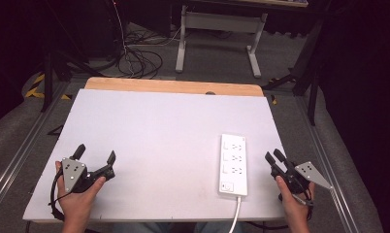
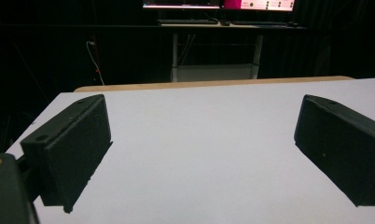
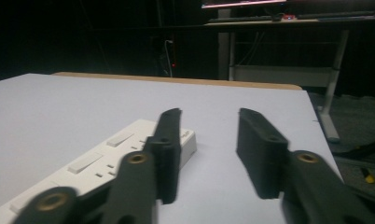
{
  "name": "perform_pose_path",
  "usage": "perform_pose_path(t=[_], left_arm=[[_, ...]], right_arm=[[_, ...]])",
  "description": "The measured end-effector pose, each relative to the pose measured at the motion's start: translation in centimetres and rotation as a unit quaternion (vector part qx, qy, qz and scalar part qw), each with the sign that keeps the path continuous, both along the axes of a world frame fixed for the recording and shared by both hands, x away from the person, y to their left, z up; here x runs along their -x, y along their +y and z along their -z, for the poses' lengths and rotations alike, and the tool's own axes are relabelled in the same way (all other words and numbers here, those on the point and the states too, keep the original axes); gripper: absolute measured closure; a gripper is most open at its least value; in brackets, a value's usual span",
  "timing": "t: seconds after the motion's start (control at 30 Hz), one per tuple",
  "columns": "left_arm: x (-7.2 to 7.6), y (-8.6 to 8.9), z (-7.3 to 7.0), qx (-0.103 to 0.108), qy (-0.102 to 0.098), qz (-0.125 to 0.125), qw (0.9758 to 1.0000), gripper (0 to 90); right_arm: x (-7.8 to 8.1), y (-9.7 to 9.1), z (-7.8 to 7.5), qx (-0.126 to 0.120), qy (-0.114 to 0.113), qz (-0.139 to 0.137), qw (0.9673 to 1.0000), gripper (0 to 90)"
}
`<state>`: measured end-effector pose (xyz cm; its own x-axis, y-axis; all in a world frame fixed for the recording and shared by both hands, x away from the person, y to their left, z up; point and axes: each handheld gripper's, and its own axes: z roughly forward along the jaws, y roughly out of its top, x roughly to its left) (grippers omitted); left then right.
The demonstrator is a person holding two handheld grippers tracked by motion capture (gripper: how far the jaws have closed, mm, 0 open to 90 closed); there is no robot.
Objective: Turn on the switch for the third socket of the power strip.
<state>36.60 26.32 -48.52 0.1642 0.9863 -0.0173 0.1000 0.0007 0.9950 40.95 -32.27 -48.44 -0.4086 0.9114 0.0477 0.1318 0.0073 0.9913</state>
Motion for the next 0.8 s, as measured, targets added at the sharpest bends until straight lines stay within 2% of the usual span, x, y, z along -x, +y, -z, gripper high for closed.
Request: perform_pose_path(t=[0.07,0.1,0.17,0.37,0.63,0.8], left_arm=[[0.0,0.0,0.0,0.000,0.000,0.000,1.0000,4.6],[0.0,0.0,0.0,0.000,0.000,0.000,1.0000,4.5],[0.0,0.0,0.0,0.000,0.000,0.000,1.0000,4.6],[0.0,0.0,0.0,-0.001,0.000,0.000,1.0000,4.6],[0.0,0.0,0.1,-0.001,0.001,0.000,1.0000,4.6],[0.0,0.1,0.1,-0.002,0.002,-0.003,1.0000,4.6]], right_arm=[[0.0,-0.1,0.0,-0.001,0.001,-0.003,1.0000,69.0],[0.0,-0.2,-0.1,0.002,0.002,-0.008,1.0000,74.6],[0.0,-0.2,-0.1,0.003,0.002,-0.010,0.9999,76.6],[0.1,-0.2,-0.2,0.008,0.003,-0.019,0.9998,90.0],[-0.1,-0.4,-0.8,0.018,0.015,-0.028,0.9993,90.0],[-0.5,-0.6,-1.7,0.012,0.014,-0.034,0.9993,90.0]])
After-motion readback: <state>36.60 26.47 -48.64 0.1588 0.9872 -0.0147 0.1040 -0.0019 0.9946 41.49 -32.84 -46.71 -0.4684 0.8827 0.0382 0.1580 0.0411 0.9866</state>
